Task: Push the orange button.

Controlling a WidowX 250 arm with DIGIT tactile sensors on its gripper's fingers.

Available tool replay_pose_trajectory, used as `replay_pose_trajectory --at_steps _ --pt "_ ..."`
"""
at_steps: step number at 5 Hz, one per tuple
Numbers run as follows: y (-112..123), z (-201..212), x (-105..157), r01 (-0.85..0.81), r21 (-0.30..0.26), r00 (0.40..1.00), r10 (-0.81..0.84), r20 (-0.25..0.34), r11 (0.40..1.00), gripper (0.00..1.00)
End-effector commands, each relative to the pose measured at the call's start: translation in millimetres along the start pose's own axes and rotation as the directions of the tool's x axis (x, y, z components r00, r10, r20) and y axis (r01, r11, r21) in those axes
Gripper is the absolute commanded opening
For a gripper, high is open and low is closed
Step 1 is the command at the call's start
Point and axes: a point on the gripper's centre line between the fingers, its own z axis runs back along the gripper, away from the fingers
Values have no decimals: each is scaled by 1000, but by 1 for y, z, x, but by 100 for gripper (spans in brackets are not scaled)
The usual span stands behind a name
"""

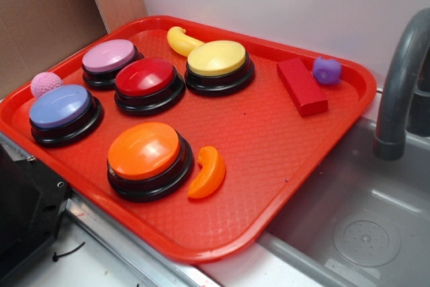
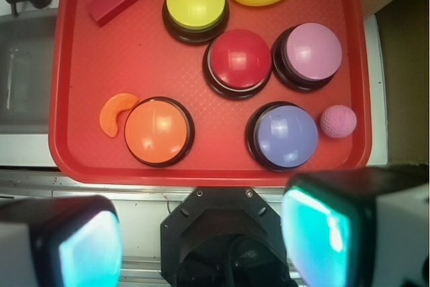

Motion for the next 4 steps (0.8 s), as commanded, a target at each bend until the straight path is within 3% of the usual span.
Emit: replay_pose_trajectory --at_steps 1,2,3,4 --pt "0 0 0 0 0 1000 0 0 1000 100" --pt "-42 -55 36 253 42 966 -251 -60 966 100" --pt "-82 -96 41 457 61 890 -454 -51 888 100" --pt "-96 -132 37 516 62 856 -512 -77 854 100"
